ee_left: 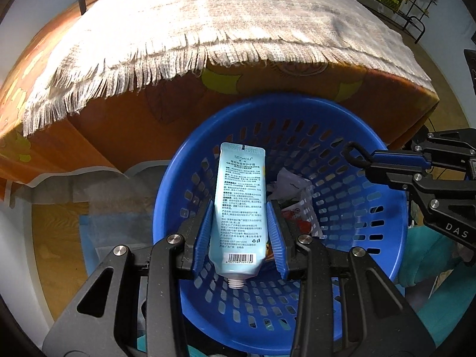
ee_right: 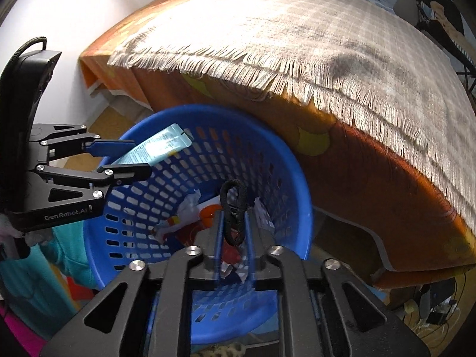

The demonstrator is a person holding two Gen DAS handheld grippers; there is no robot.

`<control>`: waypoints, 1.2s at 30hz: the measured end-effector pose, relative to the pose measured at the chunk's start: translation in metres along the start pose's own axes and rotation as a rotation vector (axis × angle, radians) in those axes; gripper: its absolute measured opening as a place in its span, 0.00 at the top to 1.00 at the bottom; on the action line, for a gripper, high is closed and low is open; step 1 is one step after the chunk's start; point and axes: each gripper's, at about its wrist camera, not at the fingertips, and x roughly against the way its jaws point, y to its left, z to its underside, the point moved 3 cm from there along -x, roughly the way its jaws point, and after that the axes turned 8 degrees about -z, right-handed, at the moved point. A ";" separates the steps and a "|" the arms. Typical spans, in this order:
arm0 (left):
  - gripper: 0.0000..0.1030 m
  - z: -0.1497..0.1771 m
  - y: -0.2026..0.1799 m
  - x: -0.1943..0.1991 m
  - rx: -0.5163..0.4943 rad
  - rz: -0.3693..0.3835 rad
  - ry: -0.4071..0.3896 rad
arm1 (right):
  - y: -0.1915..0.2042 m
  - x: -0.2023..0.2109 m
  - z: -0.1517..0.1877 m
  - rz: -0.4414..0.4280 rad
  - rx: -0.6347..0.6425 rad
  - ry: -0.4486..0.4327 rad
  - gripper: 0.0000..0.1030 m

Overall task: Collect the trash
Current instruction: 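Carry the blue tube and hair tie over the basket and release both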

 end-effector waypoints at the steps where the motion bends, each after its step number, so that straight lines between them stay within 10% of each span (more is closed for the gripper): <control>1: 0.64 0.000 0.000 0.000 0.000 -0.002 0.001 | 0.000 -0.002 -0.001 0.002 -0.002 0.003 0.82; 24: 0.39 -0.003 0.004 0.000 0.010 -0.050 -0.008 | 0.000 -0.008 -0.001 0.046 -0.001 0.019 0.38; 36: 0.31 -0.005 0.006 0.010 0.021 -0.060 -0.026 | -0.002 0.000 -0.004 0.097 -0.008 0.021 0.36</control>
